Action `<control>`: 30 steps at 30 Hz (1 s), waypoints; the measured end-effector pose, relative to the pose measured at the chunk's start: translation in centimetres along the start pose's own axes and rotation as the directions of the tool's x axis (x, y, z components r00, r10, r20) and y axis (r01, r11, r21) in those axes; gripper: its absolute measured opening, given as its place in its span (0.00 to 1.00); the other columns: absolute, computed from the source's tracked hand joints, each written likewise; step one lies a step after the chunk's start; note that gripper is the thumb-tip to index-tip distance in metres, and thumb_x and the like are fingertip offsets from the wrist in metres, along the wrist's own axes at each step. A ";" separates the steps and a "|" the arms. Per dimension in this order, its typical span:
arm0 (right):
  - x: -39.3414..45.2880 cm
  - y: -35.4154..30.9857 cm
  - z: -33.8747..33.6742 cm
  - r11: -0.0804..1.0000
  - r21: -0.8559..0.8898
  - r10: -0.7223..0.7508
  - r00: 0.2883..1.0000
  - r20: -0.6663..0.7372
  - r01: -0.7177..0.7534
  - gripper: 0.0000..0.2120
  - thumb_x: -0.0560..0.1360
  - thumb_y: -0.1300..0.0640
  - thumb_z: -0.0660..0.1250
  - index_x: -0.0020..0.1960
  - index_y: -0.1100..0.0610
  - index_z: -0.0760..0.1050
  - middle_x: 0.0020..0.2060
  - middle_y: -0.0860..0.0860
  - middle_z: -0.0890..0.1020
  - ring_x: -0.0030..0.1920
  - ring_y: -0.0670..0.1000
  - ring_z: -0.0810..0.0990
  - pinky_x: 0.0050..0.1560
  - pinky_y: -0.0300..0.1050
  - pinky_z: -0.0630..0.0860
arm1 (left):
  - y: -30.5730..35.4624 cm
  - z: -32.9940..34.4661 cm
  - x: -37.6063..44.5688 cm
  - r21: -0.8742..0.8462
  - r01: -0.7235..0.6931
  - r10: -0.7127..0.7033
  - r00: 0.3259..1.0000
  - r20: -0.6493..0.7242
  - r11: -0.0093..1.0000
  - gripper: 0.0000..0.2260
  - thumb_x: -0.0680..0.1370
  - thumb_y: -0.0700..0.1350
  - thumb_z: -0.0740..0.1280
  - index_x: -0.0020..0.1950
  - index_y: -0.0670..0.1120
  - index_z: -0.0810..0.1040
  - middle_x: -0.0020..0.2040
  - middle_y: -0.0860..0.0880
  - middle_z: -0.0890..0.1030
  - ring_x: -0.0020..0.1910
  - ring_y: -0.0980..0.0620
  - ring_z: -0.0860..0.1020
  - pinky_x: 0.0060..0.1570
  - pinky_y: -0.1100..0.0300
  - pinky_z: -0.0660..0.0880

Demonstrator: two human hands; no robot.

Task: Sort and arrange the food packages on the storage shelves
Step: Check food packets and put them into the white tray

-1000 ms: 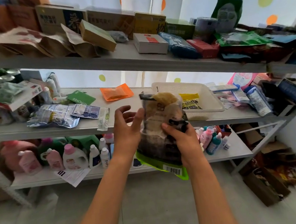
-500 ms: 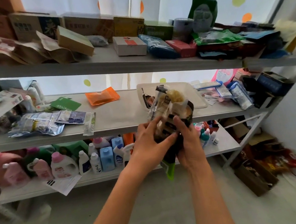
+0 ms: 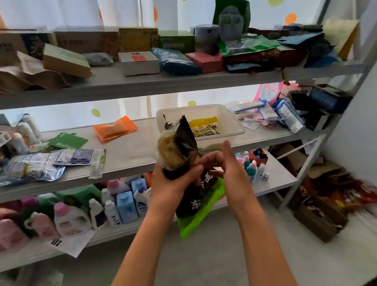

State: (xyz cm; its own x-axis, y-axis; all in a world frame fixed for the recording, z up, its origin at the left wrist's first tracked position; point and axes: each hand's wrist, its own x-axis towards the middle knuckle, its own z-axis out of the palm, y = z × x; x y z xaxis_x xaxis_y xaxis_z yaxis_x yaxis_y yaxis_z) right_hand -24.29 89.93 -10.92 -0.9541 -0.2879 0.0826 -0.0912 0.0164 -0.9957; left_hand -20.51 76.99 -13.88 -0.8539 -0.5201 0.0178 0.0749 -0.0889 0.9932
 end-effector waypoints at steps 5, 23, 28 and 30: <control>-0.4 0.1 -3.4 0.986 -0.045 -0.163 0.982 -0.095 0.160 0.08 0.80 0.54 0.68 0.46 0.55 0.84 0.41 0.49 0.86 0.45 0.47 0.83 0.48 0.38 0.77 | 0.2 1.4 -1.1 -0.195 0.076 -0.054 0.992 0.114 0.978 0.22 0.61 0.42 0.81 0.53 0.42 0.83 0.47 0.43 0.86 0.48 0.43 0.85 0.54 0.46 0.80; 0.6 7.6 -12.5 0.981 0.143 0.132 0.991 0.004 -0.131 0.15 0.75 0.54 0.74 0.61 0.53 0.80 0.53 0.52 0.86 0.55 0.54 0.85 0.56 0.58 0.82 | -3.4 8.5 -1.2 -0.245 0.210 -0.168 0.969 0.181 0.946 0.19 0.67 0.44 0.76 0.56 0.38 0.81 0.51 0.37 0.85 0.47 0.41 0.84 0.43 0.54 0.81; 3.4 9.1 -12.6 0.970 0.181 0.177 0.982 -0.058 -0.164 0.12 0.75 0.55 0.74 0.57 0.53 0.80 0.50 0.53 0.87 0.53 0.55 0.86 0.53 0.57 0.83 | -4.3 9.8 1.5 -0.172 0.236 -0.200 0.959 0.201 0.956 0.22 0.67 0.49 0.76 0.58 0.42 0.81 0.51 0.41 0.85 0.50 0.42 0.84 0.45 0.54 0.81; 5.2 9.8 -12.4 0.967 0.182 0.197 0.977 -0.082 -0.179 0.12 0.73 0.55 0.76 0.55 0.53 0.81 0.49 0.54 0.87 0.52 0.56 0.86 0.53 0.58 0.83 | -4.8 9.9 3.0 -0.137 0.240 -0.206 0.952 0.225 0.961 0.20 0.69 0.49 0.75 0.59 0.44 0.80 0.51 0.42 0.86 0.50 0.44 0.85 0.44 0.57 0.81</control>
State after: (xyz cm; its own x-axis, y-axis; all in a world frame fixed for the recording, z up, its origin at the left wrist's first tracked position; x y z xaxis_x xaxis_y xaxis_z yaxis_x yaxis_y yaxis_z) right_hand -33.67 100.48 -19.69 -0.9736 -0.1992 -0.1118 0.1350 -0.1068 -0.9851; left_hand -28.58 84.27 -17.46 -0.9445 -0.2860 -0.1615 -0.0625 -0.3265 0.9431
